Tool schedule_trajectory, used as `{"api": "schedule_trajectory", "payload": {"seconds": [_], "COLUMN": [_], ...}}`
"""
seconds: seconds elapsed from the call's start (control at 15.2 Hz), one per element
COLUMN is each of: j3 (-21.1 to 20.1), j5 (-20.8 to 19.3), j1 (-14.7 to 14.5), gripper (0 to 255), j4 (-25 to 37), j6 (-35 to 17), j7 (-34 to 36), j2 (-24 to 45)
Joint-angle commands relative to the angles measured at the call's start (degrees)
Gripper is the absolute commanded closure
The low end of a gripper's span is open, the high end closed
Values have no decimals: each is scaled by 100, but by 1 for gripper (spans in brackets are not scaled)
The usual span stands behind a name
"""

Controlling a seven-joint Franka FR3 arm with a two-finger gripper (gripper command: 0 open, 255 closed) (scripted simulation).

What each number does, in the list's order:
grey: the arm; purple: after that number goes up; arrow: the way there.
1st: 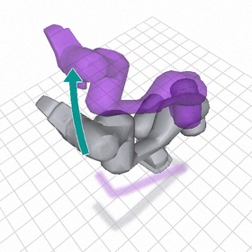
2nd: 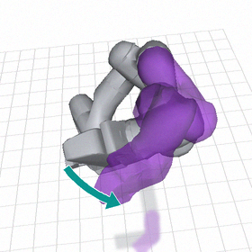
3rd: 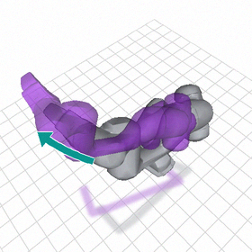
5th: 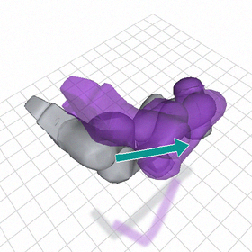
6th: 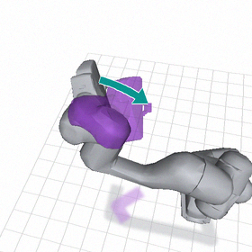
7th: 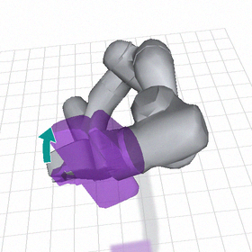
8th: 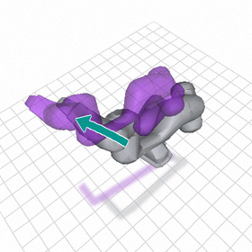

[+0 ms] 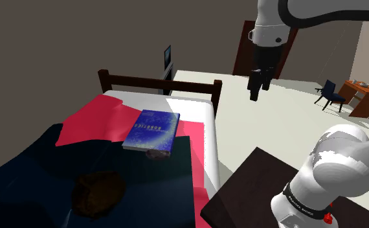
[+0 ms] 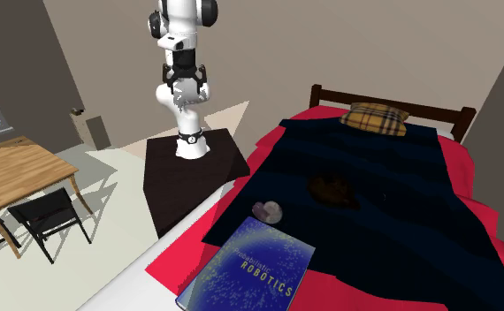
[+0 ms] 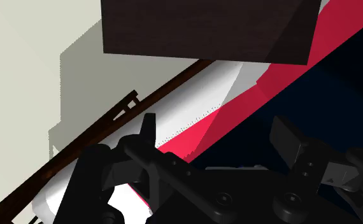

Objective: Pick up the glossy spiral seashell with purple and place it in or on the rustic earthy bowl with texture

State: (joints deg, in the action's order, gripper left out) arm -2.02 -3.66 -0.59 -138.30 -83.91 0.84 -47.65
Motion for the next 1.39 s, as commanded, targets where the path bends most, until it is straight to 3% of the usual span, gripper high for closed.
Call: {"api": "schedule_trajectory", "payload": {"seconds": [0.0, 0.66, 1.32], "j3": [0, -314, -661], "j5": [0, 316, 404], "j1": [0, -233, -399], "gripper": [0, 0, 0], "j4": [0, -634, -437], "j6": [0, -2107, -4074], "j7": [0, 273, 542], "j2": [0, 1289, 3255]}}
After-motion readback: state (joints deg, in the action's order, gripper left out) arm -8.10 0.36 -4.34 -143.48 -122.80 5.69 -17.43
